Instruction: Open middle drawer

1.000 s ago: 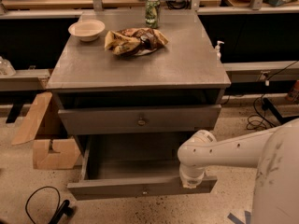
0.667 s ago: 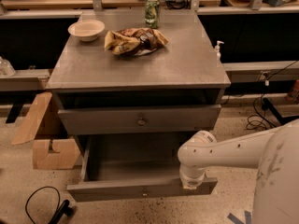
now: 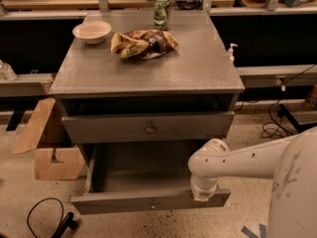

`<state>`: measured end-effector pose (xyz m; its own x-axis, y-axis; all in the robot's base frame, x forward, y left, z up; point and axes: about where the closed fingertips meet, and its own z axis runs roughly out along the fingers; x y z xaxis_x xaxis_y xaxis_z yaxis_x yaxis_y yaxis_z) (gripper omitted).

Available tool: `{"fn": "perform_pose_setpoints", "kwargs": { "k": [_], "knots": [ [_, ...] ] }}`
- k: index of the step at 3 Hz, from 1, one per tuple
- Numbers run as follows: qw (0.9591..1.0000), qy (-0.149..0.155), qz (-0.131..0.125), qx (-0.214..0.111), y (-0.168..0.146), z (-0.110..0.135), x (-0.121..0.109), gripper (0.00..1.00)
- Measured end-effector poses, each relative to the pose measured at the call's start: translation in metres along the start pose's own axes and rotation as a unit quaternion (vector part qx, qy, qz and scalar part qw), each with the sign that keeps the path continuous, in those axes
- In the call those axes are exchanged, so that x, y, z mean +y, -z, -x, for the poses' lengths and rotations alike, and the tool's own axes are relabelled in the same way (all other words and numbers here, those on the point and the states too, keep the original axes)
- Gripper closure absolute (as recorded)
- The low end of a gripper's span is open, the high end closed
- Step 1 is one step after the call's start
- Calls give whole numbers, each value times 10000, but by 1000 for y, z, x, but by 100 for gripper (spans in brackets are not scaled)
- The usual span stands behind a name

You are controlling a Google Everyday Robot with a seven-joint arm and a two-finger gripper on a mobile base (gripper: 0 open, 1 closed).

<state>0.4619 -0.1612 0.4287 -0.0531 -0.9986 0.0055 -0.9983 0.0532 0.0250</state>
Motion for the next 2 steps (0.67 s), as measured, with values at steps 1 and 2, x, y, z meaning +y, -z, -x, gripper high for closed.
{"fn": "perform_pose_setpoints", "kwargs": {
  "k": [1,2],
  "knots": [
    [10000,0,0,0,0,0,0,100],
    [10000,0,1,0,0,0,0,85]
  ]
}}
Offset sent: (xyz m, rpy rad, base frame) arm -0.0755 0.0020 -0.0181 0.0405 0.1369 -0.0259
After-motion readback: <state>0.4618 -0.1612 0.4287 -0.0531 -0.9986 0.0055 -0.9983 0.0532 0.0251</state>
